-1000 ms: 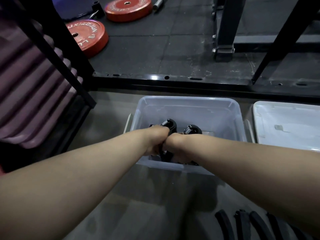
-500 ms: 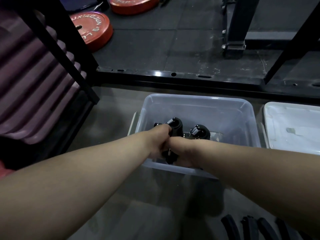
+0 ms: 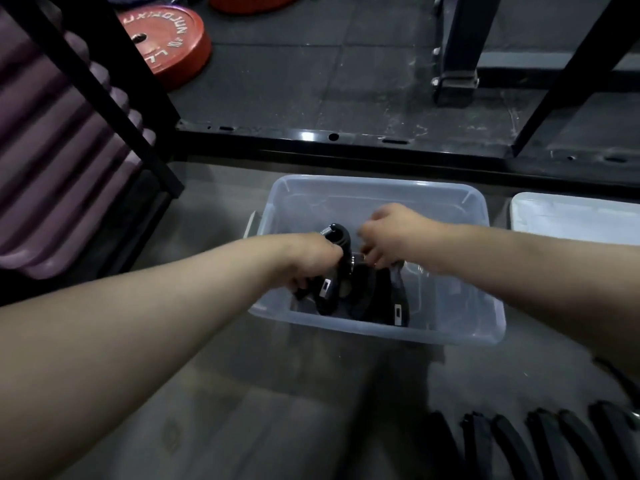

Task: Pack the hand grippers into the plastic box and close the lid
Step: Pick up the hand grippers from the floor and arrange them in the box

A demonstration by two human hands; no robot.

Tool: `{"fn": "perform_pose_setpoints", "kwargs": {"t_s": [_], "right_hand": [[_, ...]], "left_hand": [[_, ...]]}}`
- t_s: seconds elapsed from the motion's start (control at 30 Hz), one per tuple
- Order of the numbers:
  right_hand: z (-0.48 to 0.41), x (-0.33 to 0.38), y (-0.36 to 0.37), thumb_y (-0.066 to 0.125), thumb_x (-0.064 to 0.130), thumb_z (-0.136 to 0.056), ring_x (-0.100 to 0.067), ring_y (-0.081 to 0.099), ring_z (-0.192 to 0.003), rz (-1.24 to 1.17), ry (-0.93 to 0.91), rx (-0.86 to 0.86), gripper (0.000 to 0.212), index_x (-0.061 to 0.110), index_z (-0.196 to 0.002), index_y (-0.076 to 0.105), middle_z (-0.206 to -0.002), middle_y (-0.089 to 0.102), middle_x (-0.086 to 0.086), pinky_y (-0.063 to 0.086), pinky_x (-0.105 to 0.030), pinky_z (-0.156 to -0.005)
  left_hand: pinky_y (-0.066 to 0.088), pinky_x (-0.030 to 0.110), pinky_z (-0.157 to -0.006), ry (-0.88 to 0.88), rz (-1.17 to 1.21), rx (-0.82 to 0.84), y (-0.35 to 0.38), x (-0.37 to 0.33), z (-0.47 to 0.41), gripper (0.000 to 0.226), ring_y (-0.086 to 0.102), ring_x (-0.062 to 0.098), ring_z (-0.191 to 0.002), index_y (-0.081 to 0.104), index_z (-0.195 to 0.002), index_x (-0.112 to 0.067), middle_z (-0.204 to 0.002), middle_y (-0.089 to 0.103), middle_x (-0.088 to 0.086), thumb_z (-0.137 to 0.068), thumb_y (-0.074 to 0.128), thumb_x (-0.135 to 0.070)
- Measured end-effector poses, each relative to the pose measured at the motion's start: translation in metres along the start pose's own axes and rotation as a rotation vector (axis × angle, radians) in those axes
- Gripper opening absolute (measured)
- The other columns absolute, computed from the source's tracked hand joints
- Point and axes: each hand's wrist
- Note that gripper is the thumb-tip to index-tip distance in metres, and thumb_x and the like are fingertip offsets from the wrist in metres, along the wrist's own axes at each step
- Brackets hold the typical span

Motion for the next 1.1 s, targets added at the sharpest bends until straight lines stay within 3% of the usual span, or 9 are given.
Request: {"fn": "perform_pose_setpoints", "kwargs": {"t_s": [0.1,0.2,0.33,0.43,0.5,0.73,0.87,0.97,1.1], "right_hand": [[0.006,-0.01,-0.029,0.048,0.024,-0.093,-0.03,0.058,-0.069,0.529,0.004,-0.122,0.032,0.004,-0.069,0.053,-0.065,0.057,-0.011,0.045,-0.03,-0.057],[0.019,-0.028,-0.028,0.045,0.036,-0.096,-0.029,0.061,-0.058,0.721,0.131,0.099,0.038,0.005,-0.077,0.055,-0.066,0.061,-0.013,0.054,-0.031,-0.058],[0.024,-0.04,-0.007,0.045,0.041,-0.094,-0.023,0.062,-0.054,0.906,0.07,0.169,0.036,0.011,-0.088,0.064,-0.069,0.067,-0.007,0.052,-0.026,-0.053],[0.026,-0.04,0.004,0.045,0.032,-0.095,-0.016,0.056,-0.039,0.878,0.162,0.206,0.033,0.012,-0.074,0.06,-0.046,0.06,-0.003,0.04,-0.019,-0.036],[0.025,-0.039,0.007,0.045,0.03,-0.095,-0.017,0.057,-0.042,0.852,0.136,0.212,0.03,0.013,-0.075,0.061,-0.054,0.065,-0.003,0.04,-0.018,-0.035],[0.023,-0.041,-0.001,0.04,0.034,-0.099,-0.026,0.063,-0.087,0.855,0.036,0.11,0.037,0.016,-0.068,0.046,-0.083,0.055,-0.004,0.046,-0.029,-0.074],[0.022,-0.045,0.002,0.037,0.029,-0.1,-0.03,0.059,-0.105,0.853,0.006,0.089,0.029,0.017,-0.097,0.062,-0.105,0.063,-0.01,0.044,-0.031,-0.082],[0.02,-0.05,-0.003,0.039,0.031,-0.099,-0.034,0.066,-0.088,0.772,0.077,0.129,0.034,0.008,-0.077,0.051,-0.083,0.06,-0.009,0.053,-0.035,-0.069],[0.021,-0.05,0.005,0.045,0.029,-0.095,-0.036,0.064,-0.06,0.633,0.199,0.172,0.034,0.001,-0.078,0.053,-0.065,0.056,-0.014,0.06,-0.042,-0.061]], "left_hand": [[0.046,0.023,-0.054,0.209,-0.221,-0.232,0.003,-0.019,0.009,0.023,0.064,0.028,-0.069,0.065,-0.078,-0.008,-0.073,0.067,0.009,-0.087,0.047,-0.02],[0.051,0.022,-0.048,0.268,-0.326,-0.173,0.025,-0.033,0.011,0.023,0.063,0.022,-0.057,0.068,-0.08,-0.007,-0.069,0.07,0.009,-0.084,0.051,-0.022],[0.058,0.034,-0.067,0.275,-0.685,-0.072,0.056,-0.034,0.003,0.015,0.062,0.025,-0.066,0.06,-0.076,-0.013,-0.071,0.061,0.003,-0.083,0.059,-0.026],[0.054,0.033,-0.069,0.236,-0.752,-0.093,0.064,-0.03,-0.002,0.018,0.059,0.025,-0.071,0.057,-0.08,-0.019,-0.074,0.056,-0.002,-0.082,0.065,-0.036],[0.055,0.033,-0.073,0.214,-0.746,-0.079,0.066,-0.028,-0.003,0.023,0.059,0.025,-0.074,0.061,-0.09,-0.022,-0.082,0.06,-0.002,-0.08,0.067,-0.042],[0.044,0.029,-0.059,0.198,-0.71,-0.169,0.067,-0.03,-0.007,0.022,0.051,0.021,-0.06,0.049,-0.07,-0.016,-0.069,0.05,0.0,-0.084,0.062,-0.027],[0.044,0.03,-0.06,0.208,-0.681,-0.18,0.069,-0.027,-0.009,0.02,0.052,0.025,-0.063,0.049,-0.072,-0.015,-0.069,0.048,0.001,-0.086,0.06,-0.024],[0.043,0.03,-0.06,0.22,-0.648,-0.144,0.068,-0.025,-0.009,0.026,0.054,0.025,-0.066,0.048,-0.07,-0.015,-0.069,0.051,0.002,-0.09,0.058,-0.029],[0.042,0.028,-0.06,0.197,-0.622,-0.095,0.074,-0.028,-0.012,0.024,0.054,0.023,-0.066,0.05,-0.069,-0.015,-0.068,0.052,0.002,-0.089,0.058,-0.026]]}}
Point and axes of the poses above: each hand's wrist, its own z-axis away from the middle knuckle, its own y-axis out of the palm, x = y × z
